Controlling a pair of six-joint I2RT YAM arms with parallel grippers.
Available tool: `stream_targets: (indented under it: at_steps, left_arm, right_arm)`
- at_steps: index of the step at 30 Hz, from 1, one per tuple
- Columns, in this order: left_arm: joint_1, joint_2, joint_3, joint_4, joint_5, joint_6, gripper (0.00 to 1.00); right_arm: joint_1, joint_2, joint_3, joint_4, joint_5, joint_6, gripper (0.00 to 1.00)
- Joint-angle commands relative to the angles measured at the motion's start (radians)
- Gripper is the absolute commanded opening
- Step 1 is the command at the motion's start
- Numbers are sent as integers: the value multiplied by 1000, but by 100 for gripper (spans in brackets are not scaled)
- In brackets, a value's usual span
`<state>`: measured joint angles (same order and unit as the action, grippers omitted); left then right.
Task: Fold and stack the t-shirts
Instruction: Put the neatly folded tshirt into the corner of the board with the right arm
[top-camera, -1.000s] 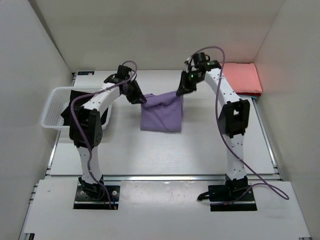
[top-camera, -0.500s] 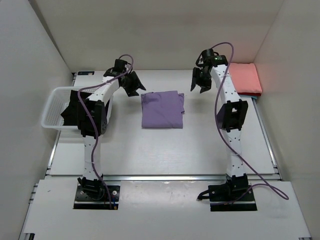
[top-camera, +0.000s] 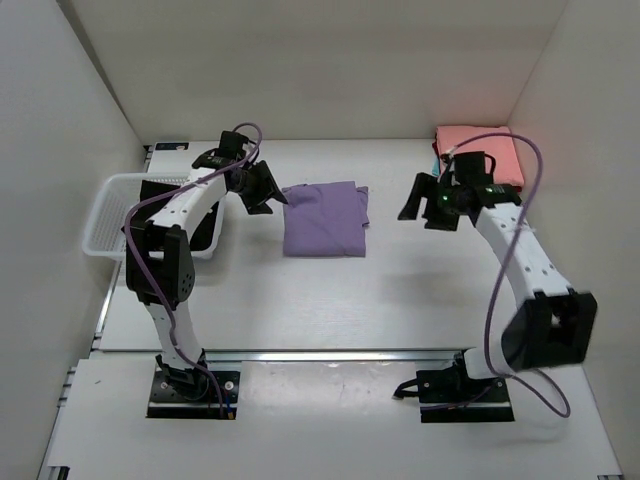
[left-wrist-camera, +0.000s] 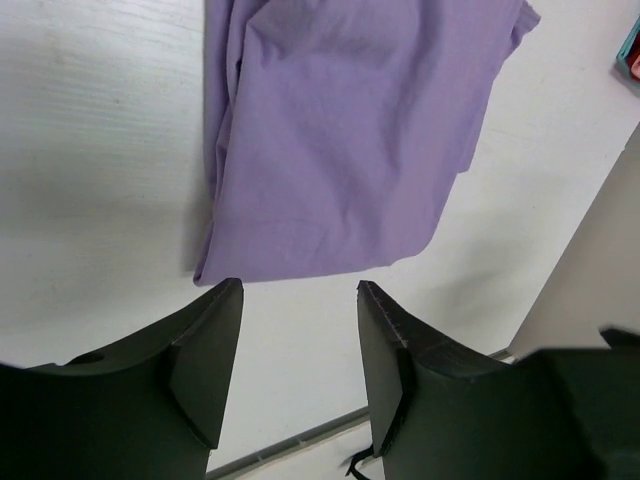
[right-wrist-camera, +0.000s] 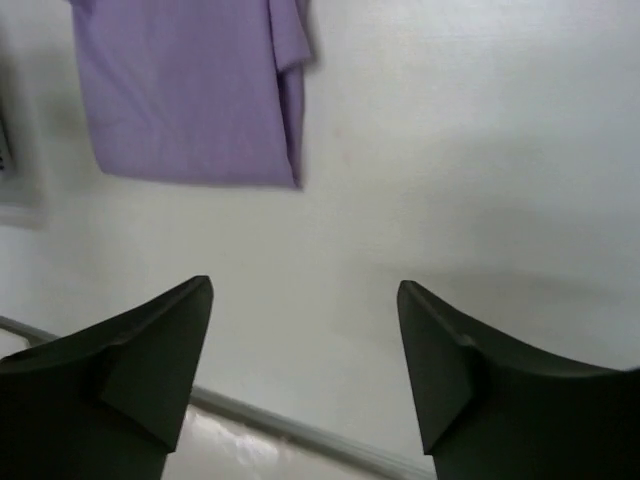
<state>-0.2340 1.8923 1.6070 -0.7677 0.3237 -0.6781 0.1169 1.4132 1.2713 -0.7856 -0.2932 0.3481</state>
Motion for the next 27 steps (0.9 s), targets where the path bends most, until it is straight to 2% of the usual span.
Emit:
stream_targets:
  at_steps: [1,4,7,11,18,27]
  left_arm:
    - [2,-27,-10,1,32,-8,60]
    - [2,-39,-19,2,51,-15,60]
    - [9,-51,-38,5,55,-17,60]
    - [22,-82,-76,2,60,-12,60]
    - [48,-133,-156,25,60,-11,60]
    - [70,-153,-193,33,84,-21,60]
  right_arm:
    - [26,267,22,350,-155,-3,75]
    - [86,441,163,353,-121,-40,77]
    - [107,574,220,416,-121,5,78]
    - [128,699,299,407,-156,15,79]
    - [148,831,376,405,-215,54,80]
    - [196,937,534,208,-211,-40,79]
